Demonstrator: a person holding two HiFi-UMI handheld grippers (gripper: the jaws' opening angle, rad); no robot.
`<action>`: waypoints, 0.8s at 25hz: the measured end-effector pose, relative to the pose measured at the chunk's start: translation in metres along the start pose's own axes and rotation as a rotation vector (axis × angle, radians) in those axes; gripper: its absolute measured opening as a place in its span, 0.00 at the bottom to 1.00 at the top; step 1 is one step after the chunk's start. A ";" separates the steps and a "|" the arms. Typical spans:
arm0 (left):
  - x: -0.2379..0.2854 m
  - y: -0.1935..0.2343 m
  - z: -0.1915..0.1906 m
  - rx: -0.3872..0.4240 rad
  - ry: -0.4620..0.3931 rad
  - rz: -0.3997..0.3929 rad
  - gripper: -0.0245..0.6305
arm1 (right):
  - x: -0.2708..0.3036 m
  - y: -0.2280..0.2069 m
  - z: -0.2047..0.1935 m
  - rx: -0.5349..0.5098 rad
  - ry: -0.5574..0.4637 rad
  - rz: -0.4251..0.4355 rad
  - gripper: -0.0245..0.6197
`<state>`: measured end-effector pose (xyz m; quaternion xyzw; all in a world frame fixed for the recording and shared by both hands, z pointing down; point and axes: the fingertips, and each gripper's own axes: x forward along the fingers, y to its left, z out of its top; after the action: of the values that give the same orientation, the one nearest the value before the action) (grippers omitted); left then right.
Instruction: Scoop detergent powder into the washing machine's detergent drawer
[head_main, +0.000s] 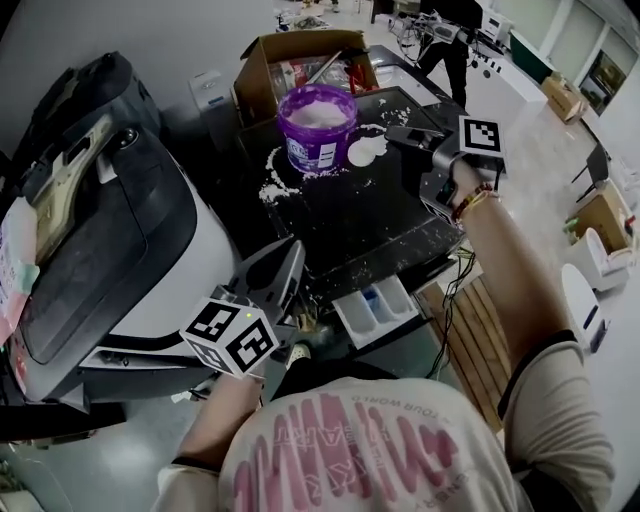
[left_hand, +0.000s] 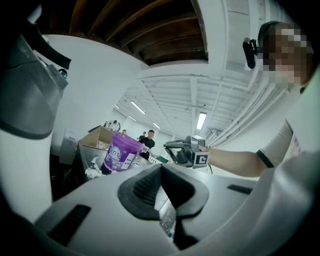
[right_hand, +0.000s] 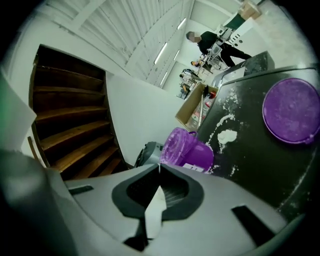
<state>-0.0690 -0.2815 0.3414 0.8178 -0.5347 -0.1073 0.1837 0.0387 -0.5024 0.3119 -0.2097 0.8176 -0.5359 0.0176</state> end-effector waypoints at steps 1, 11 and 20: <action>-0.002 -0.003 -0.002 -0.006 -0.003 0.003 0.04 | -0.005 -0.005 -0.009 0.008 0.007 -0.001 0.04; -0.025 -0.032 -0.022 0.004 0.020 -0.028 0.04 | -0.058 -0.041 -0.098 0.116 0.013 -0.031 0.04; -0.055 -0.020 -0.041 -0.018 0.111 -0.116 0.04 | -0.097 -0.057 -0.166 0.203 -0.102 -0.106 0.04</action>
<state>-0.0595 -0.2162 0.3689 0.8504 -0.4745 -0.0770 0.2139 0.1038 -0.3426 0.4137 -0.2768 0.7449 -0.6048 0.0520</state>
